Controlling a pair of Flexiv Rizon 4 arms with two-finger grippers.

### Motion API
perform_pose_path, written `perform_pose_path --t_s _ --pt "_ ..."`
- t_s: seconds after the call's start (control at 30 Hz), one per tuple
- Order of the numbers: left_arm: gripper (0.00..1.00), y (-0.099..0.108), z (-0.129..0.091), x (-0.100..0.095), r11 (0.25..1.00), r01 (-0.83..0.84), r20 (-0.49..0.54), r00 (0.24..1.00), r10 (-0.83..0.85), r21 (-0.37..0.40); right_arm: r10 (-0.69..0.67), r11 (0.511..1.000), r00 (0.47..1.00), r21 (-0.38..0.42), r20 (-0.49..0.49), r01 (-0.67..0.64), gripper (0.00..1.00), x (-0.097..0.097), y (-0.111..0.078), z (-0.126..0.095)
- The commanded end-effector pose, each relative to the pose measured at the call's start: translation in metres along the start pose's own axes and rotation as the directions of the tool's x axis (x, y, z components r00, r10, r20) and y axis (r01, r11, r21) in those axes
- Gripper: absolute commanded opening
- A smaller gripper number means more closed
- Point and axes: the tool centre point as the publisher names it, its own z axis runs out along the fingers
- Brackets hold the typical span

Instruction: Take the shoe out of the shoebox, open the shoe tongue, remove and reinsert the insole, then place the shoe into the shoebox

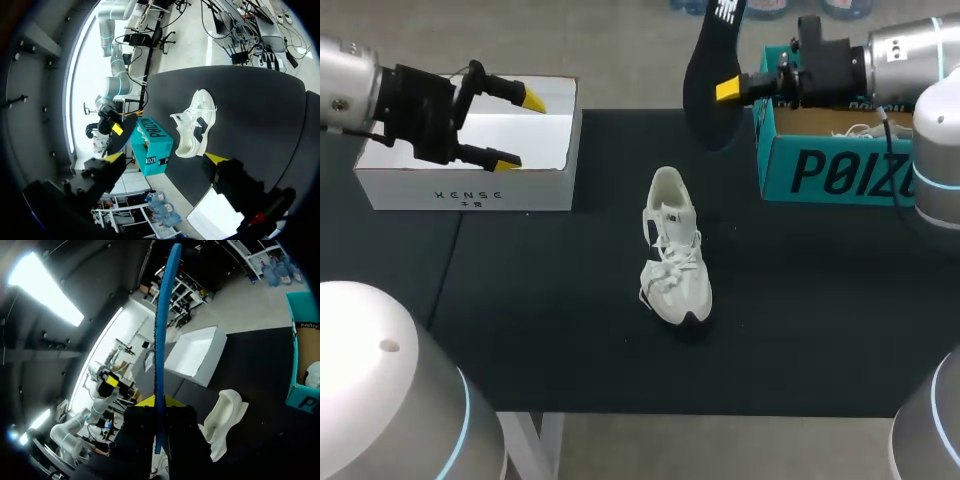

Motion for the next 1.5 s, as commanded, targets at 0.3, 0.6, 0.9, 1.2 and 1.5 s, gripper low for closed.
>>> perform_pose_path --t_s 0.3,0.6,0.9,1.2,1.5 --pt "1.00 0.002 0.001 -0.001 1.000 -0.001 -0.002 1.000 0.001 0.001 0.111 0.994 0.993 0.024 -0.026 -0.110 0.00 -0.013 -0.007 0.030" --pt "1.00 0.002 0.001 -0.001 1.000 -0.001 -0.002 1.000 0.001 0.001 -0.015 1.000 0.996 0.014 0.083 0.014 0.00 -0.028 -0.014 0.052" --pt "1.00 0.002 0.001 -0.001 1.000 -0.001 -0.002 1.000 0.001 0.001 -0.112 0.993 0.959 -0.001 0.260 0.116 0.00 -0.075 -0.026 0.086" --pt "1.00 0.002 0.001 -0.001 1.000 -0.001 -0.002 1.000 0.001 0.001 -0.162 0.985 0.963 -0.026 0.214 0.171 0.00 -0.099 -0.013 0.092" --pt "1.00 0.002 0.001 -0.001 1.000 -0.001 -0.002 1.000 0.001 0.001 -0.192 0.980 0.978 0.068 0.079 0.187 0.00 -0.131 -0.014 0.103"
